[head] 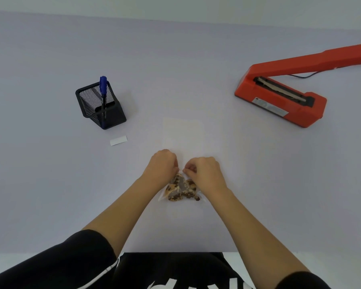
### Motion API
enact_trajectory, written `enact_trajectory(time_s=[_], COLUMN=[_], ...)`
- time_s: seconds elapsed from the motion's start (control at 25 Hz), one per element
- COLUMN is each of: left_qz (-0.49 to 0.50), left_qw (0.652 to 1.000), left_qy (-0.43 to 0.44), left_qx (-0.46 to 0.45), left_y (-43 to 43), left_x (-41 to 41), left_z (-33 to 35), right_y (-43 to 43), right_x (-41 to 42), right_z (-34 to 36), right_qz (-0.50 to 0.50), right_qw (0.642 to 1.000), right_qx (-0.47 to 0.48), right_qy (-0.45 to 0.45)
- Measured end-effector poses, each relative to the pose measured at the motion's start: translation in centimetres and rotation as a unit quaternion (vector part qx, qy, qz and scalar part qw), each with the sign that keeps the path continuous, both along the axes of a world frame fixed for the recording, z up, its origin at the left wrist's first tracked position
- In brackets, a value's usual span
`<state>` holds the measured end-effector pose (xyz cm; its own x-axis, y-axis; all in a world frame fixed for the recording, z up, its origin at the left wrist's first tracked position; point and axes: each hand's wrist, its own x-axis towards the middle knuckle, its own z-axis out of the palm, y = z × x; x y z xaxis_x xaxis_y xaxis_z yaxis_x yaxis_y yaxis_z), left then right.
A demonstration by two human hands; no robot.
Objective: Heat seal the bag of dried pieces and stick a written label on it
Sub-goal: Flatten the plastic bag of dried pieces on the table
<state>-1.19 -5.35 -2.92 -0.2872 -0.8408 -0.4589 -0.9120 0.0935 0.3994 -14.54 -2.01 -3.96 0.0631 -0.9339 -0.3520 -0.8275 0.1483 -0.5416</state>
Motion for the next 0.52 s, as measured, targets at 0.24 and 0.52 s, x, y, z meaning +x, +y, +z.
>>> enact_trajectory(time_s=[0.24, 0.52], left_qz=[-0.022, -0.104], left_qw=[0.999, 0.992], left_qy=[-0.012, 0.024], left_qx=[-0.024, -0.068], left_y=[0.1, 0.2], left_x=[1.2, 2.5], left_z=[-0.2, -1.1], right_y=[-0.3, 0.0], right_x=[-0.6, -1.1], right_z=[0.0, 0.0], right_qz=[0.039, 0.071], right_qw=[0.999, 0.997], right_qx=[-0.005, -0.009], right_qy=[0.022, 0.027])
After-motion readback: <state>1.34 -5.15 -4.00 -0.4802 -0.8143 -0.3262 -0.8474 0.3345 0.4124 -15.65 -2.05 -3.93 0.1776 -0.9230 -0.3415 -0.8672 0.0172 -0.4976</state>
